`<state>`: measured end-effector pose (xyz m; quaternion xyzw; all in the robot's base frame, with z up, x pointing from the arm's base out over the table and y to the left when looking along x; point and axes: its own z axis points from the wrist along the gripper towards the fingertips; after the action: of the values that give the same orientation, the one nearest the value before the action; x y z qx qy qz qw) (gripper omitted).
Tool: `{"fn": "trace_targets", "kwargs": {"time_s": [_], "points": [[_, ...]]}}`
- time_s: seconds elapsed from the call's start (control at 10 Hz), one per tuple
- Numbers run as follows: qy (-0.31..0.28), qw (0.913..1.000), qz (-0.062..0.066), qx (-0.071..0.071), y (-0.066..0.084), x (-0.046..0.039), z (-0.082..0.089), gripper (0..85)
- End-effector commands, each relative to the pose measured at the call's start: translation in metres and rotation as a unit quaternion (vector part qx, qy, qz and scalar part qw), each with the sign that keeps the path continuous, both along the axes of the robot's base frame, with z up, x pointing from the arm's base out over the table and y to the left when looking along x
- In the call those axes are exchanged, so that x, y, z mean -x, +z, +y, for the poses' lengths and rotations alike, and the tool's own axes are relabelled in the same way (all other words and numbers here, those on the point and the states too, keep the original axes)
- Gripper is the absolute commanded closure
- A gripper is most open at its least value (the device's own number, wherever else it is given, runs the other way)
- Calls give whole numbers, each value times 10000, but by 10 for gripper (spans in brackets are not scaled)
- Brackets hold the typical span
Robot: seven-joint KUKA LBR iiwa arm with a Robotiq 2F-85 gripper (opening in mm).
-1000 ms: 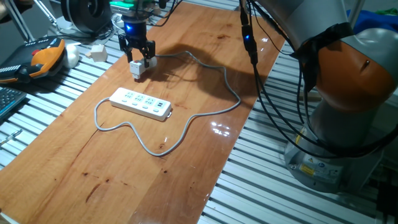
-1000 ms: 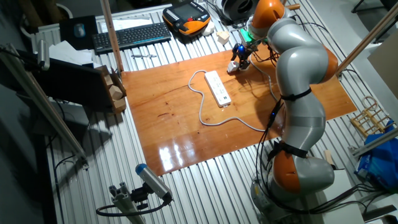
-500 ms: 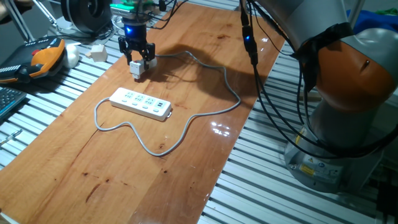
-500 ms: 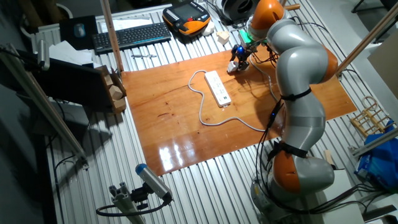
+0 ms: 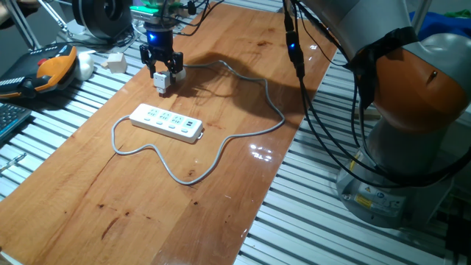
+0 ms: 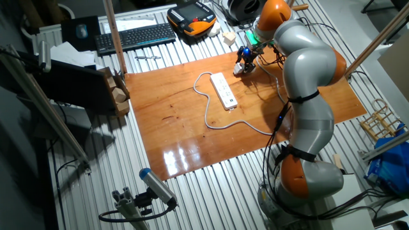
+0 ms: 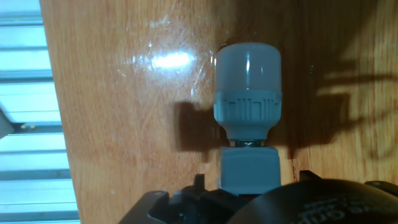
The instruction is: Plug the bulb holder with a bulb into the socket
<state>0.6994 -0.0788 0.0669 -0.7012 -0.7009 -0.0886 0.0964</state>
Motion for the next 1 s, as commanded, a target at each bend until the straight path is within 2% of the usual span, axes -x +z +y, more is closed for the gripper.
{"fn": "trace_targets", "kwargs": {"time_s": [0.0, 0.9], "points": [[-1, 10000, 1, 0, -2, 0, 0, 170], [-10, 10000, -4, 0, -41, 1, 33, 170]]}}
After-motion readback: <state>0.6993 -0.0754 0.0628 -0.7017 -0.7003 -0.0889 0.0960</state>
